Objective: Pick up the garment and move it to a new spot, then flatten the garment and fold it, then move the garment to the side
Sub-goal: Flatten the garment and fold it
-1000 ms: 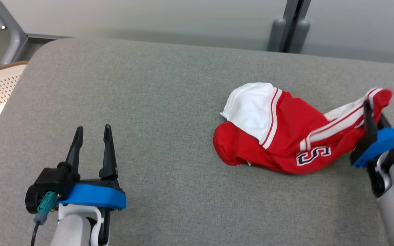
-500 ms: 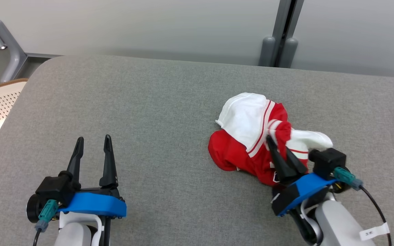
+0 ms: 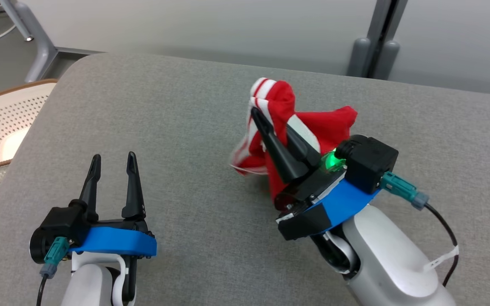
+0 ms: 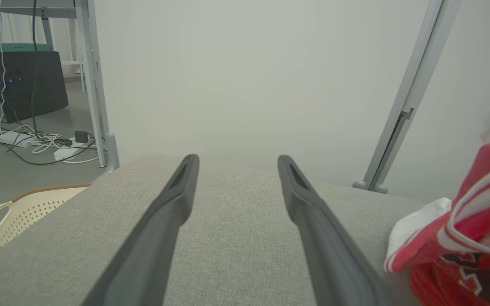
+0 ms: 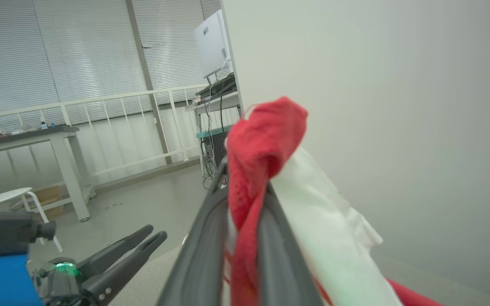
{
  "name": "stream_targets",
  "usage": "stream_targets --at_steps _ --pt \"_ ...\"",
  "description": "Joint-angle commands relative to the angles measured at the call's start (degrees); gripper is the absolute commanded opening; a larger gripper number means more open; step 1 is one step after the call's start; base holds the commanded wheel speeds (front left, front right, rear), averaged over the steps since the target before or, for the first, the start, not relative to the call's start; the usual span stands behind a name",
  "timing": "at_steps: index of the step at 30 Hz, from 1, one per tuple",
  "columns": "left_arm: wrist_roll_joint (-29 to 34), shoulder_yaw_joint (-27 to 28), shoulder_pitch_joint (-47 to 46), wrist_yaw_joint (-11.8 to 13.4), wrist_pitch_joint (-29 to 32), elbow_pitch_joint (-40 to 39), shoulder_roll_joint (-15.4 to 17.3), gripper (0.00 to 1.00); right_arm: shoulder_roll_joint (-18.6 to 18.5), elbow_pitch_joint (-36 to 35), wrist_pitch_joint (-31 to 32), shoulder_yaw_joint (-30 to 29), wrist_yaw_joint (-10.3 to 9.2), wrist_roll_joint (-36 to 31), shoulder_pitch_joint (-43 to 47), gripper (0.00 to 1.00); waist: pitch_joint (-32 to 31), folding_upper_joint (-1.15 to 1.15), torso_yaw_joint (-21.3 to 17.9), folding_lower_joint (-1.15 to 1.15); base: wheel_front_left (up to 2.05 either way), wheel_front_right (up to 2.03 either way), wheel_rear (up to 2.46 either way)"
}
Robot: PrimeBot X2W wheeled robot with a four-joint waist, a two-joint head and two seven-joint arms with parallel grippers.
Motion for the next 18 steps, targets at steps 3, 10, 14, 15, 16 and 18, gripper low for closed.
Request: stream_targets --at_steps 3,10,14,15,16,18 --pt "-0.1 0.3 -1.0 0.4 -0.1 -0.4 -0.1 1.0 0.0 0.6 -0.9 3.7 0.01 0.9 -0.8 0.0 0.4 0.0 1.2 0.0 0.0 0.0 0.0" --pt "-0.7 0.4 -0.7 0.5 -0.1 -0.3 -0.1 1.0 0.0 8.5 -0.2 16.1 0.01 3.4 0.5 0.0 1.5 0.0 2.1 0.0 0.0 0.0 0.0" --pt "-1.2 0.3 -0.8 0.6 -0.1 -0.3 -0.1 1.0 0.0 11.3 -0.1 21.5 0.01 5.3 0.6 0.55 1.9 0.0 2.1 0.0 0.0 0.0 0.0" --pt "-1.1 0.3 -0.9 0.7 -0.1 -0.4 -0.1 1.0 0.0 12.3 -0.3 23.8 0.01 6.5 0.2 1.0 2.1 0.0 1.9 0.0 0.0 0.0 0.0" --pt "-1.1 0.5 -0.9 0.9 -0.1 -0.3 -0.1 1.0 0.0 12.6 -0.5 24.5 0.01 7.0 0.0 1.0 2.1 0.0 1.7 0.0 0.0 0.0 0.0" --pt "-1.0 0.8 -0.9 1.0 -0.1 -0.4 -0.1 1.0 -0.1 12.9 -1.1 24.5 0.01 6.7 -0.8 1.0 2.0 0.0 1.1 0.0 0.0 0.0 0.0"
